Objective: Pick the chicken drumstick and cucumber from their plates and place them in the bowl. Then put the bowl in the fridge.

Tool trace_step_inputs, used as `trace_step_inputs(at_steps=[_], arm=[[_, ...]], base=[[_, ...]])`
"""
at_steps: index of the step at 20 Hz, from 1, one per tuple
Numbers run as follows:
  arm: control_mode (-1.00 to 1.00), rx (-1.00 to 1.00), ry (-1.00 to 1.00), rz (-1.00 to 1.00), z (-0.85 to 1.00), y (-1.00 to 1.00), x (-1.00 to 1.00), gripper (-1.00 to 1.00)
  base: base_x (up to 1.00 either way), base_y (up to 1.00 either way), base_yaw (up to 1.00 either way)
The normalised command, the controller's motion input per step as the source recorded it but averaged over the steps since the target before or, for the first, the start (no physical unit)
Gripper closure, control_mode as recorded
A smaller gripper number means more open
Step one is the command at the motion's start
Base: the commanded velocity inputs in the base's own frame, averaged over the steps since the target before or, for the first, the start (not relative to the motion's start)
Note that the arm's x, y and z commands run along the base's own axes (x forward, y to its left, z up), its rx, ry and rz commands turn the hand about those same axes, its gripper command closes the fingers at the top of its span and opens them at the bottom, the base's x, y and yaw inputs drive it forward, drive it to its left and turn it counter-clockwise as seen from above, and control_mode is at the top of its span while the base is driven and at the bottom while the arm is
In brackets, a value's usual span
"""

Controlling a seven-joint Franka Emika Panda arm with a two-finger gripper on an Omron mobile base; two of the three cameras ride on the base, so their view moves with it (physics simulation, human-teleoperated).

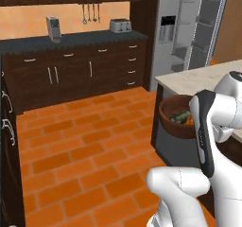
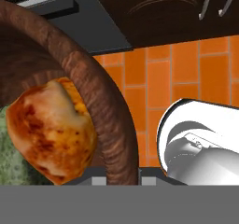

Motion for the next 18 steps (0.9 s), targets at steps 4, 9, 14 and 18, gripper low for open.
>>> trace_step_inputs(at_steps=[4,9,14,18], arm=[[1.0,0.0,0.0,0.0,0.0,0.0,0.0,1.0],[1.0,0.0,0.0,0.0,0.0,0.0,0.0,1.0],[1.0,0.0,0.0,0.0,0.0,0.0,0.0,1.0],[1.0,0.0,0.0,0.0,0.0,0.0,0.0,1.0]], base=[[1.0,0.14,-0.11],[1.0,0.19,-0.11],[1.0,0.17,-0.11],[1.0,0.12,-0.1]])
